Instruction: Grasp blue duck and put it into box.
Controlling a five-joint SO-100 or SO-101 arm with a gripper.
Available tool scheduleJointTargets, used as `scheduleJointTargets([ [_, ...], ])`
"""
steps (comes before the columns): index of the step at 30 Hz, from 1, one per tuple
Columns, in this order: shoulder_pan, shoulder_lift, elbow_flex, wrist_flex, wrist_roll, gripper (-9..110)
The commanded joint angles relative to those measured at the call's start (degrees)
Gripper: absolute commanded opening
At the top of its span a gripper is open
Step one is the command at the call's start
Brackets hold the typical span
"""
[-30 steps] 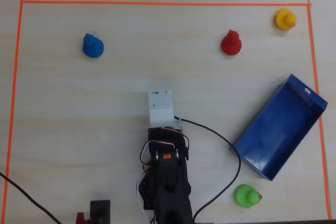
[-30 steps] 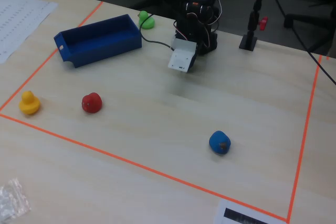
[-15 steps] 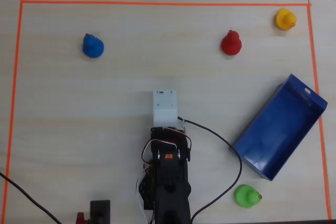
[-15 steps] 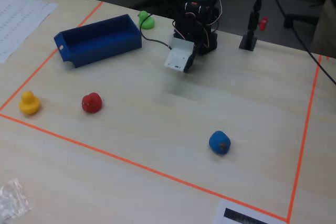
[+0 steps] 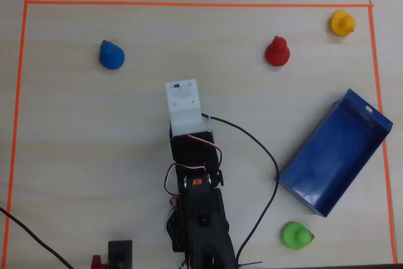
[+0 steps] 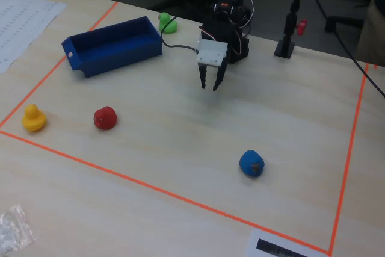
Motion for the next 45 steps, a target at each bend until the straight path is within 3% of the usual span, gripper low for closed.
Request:
scheduleJointTargets([
  [1,-3.69,-23.38,-16.70,-15.56,4.75,12],
  [11,-12.83,-59.06,-34.80,-36.12,8.44,26],
  [27,-20.57,-82.53,-52.82,-34.45,13.97,28],
  [45,-15.82,-90.09,-56.07,-32.78,14.77,32],
])
